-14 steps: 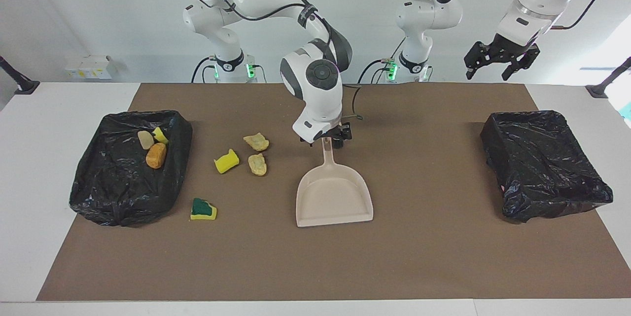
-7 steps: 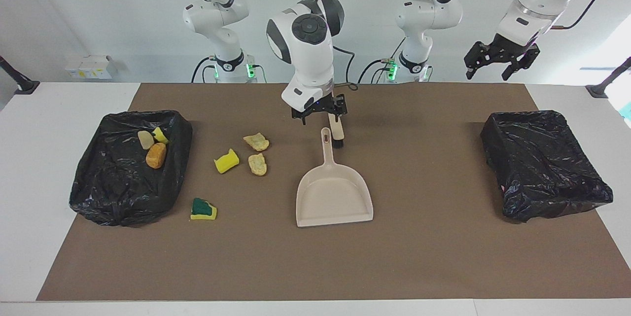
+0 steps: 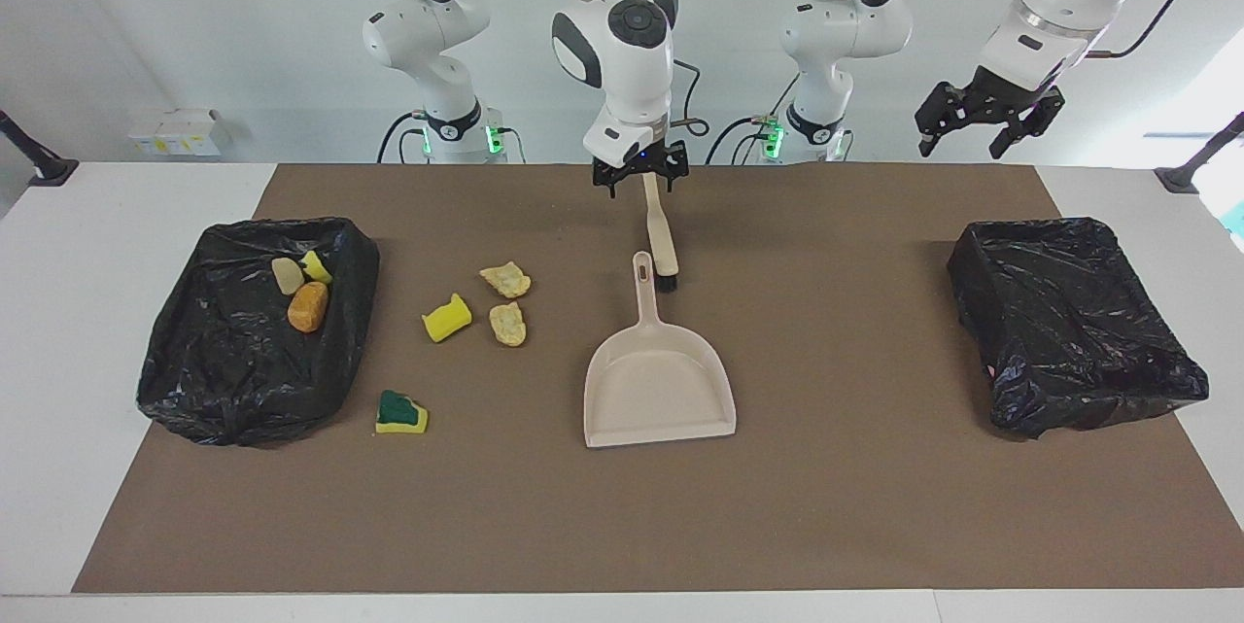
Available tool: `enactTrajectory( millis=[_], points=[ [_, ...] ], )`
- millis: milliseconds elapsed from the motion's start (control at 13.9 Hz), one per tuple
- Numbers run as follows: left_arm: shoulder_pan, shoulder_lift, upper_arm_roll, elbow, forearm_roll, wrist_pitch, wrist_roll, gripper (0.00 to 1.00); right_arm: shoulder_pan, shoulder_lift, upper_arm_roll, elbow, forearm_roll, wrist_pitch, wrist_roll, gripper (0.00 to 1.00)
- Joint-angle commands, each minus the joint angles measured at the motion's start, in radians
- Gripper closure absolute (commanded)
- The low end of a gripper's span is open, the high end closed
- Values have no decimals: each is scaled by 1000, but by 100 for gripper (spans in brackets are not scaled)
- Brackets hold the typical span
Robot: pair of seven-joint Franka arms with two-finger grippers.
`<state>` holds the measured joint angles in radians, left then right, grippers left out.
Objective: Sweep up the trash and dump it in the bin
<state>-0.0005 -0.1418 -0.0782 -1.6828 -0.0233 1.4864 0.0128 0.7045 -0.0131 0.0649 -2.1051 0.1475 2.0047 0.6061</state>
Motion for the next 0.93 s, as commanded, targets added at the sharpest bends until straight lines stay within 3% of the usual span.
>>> enactTrajectory(
  millis=[0, 359, 861],
  points=[
    [5, 8, -3, 18, 14, -12, -2, 0, 59, -47, 0, -108, 30, 75, 50, 0],
    [5, 8, -3, 18, 13, -14, -2, 0, 176, 1, 0, -223, 30, 267, 118, 0],
    [2, 8, -5, 18, 13, -9, -5, 0, 174, 10, -2, -216, 30, 261, 110, 49]
  ],
)
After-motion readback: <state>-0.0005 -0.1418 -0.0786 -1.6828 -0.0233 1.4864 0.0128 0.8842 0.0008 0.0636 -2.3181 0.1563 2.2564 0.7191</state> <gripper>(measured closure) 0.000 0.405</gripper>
